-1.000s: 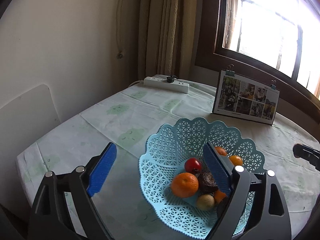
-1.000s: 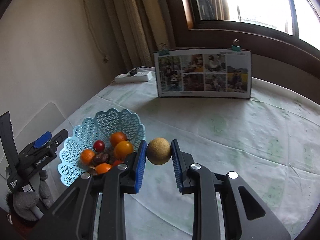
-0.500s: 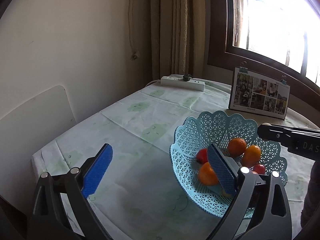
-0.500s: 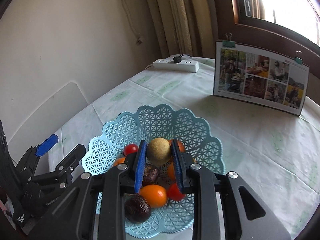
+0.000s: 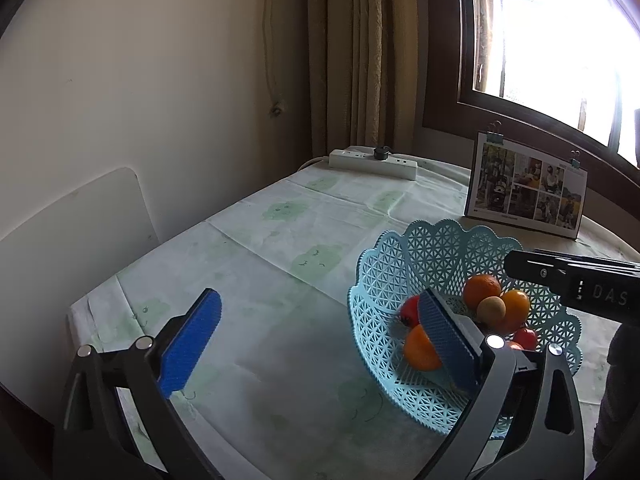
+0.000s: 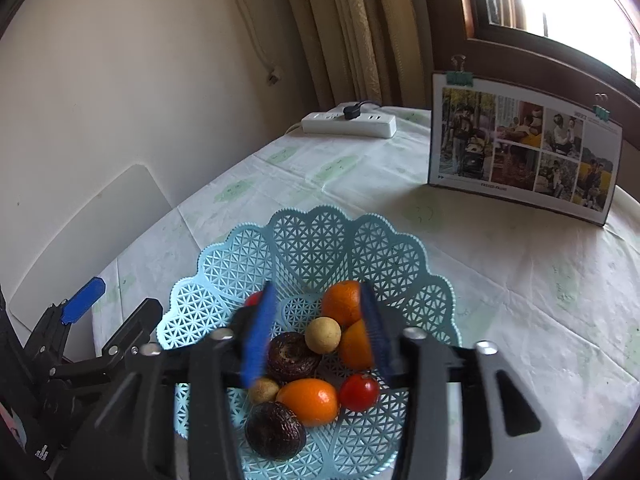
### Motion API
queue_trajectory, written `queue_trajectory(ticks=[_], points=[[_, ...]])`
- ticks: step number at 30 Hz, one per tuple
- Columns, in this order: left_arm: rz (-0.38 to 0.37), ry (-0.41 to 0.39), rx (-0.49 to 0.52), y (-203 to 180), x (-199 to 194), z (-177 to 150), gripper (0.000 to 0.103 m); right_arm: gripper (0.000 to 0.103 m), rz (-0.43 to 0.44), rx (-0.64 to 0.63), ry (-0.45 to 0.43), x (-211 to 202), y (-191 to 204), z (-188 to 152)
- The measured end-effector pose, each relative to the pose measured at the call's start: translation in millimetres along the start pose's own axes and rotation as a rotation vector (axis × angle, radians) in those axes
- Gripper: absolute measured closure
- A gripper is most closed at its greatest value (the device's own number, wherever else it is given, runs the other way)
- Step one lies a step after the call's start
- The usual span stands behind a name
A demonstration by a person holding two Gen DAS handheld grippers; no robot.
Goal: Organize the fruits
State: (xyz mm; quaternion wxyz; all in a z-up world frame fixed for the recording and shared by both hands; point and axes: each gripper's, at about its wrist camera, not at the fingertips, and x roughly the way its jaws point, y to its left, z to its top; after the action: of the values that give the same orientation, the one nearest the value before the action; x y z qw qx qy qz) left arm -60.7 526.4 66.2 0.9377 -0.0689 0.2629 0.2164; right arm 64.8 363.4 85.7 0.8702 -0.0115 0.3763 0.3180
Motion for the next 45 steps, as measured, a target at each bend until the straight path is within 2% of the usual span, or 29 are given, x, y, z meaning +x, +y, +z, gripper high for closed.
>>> queue_trajectory(ticks=[4, 6, 8, 11, 13, 15, 18, 24, 29, 33, 45], points=[[0.017, -0.002, -0.006, 1.6, -0.3, 1.5, 0.003, 0.042, -0.010, -0.007, -0.038, -15.7, -0.8, -1.1], [0.036, -0.007, -0.008, 2.1, -1.5, 2.2, 0.003, 0.033, -0.015, -0.016, -0.064, -25.9, -0.6, -3.0], [0.060, -0.015, -0.008, 2.5, -3.4, 2.7, 0.003, 0.029, -0.028, -0.024, -0.092, -36.7, -0.2, -5.5], [0.086, -0.021, -0.007, 1.8, -5.4, 3.8, 0.003, 0.017, -0.043, -0.031, -0.147, -54.7, 0.1, -9.9], [0.102, -0.020, -0.006, 0.6, -6.9, 4.1, 0.003, 0.015, -0.057, -0.043, -0.181, -65.3, 0.8, -14.2], [0.118, -0.019, 0.000, -1.0, -8.7, 3.9, 0.003, 0.007, -0.070, -0.051, -0.199, -73.1, 0.8, -18.0], [0.142, -0.018, 0.002, -2.7, -12.4, 2.3, 0.003, 0.006, -0.077, -0.050, -0.191, -79.4, -1.4, -26.7], [0.131, -0.008, 0.007, -12.3, -21.4, -6.8, 0.003, 0.005, -0.078, -0.054, -0.166, -83.4, -7.6, -47.8], [0.162, -0.003, 0.100, -38.6, -28.8, -17.8, 0.003, 0.005, -0.120, -0.118, -0.121, -79.5, -3.7, -61.0], [0.189, -0.010, 0.159, -55.1, -34.1, -22.8, 0.003, 0.005, -0.129, -0.135, -0.113, -79.8, -2.1, -65.9], [0.197, -0.005, 0.189, -63.2, -38.9, -25.4, 0.003, 0.005, -0.156, -0.182, -0.091, -79.5, -0.7, -72.8]])
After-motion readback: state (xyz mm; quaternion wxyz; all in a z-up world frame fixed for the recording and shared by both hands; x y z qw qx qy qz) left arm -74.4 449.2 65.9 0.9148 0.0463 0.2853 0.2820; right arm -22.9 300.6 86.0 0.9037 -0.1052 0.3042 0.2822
